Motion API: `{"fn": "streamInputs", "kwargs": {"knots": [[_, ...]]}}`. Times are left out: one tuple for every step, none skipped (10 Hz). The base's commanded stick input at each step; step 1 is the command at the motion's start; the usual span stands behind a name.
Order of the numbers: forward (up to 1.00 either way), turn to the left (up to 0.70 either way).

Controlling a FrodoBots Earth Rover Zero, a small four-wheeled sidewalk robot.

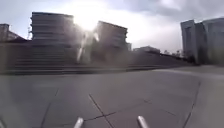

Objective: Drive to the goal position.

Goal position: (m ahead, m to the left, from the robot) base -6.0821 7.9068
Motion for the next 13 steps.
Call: {"fn": "streamInputs", "kwargs": {"knots": [[0.00,-0.45],[0.00,-0.45],[0.00,-0.45],[0.00,-0.45],[0.00,-0.45],[0.00,-0.45],[0.00,-0.45],[0.00,-0.45],[0.00,-0.45],[0.00,-0.45],[0.00,-0.45],[0.00,-0.45],[0.00,-0.45]]}}
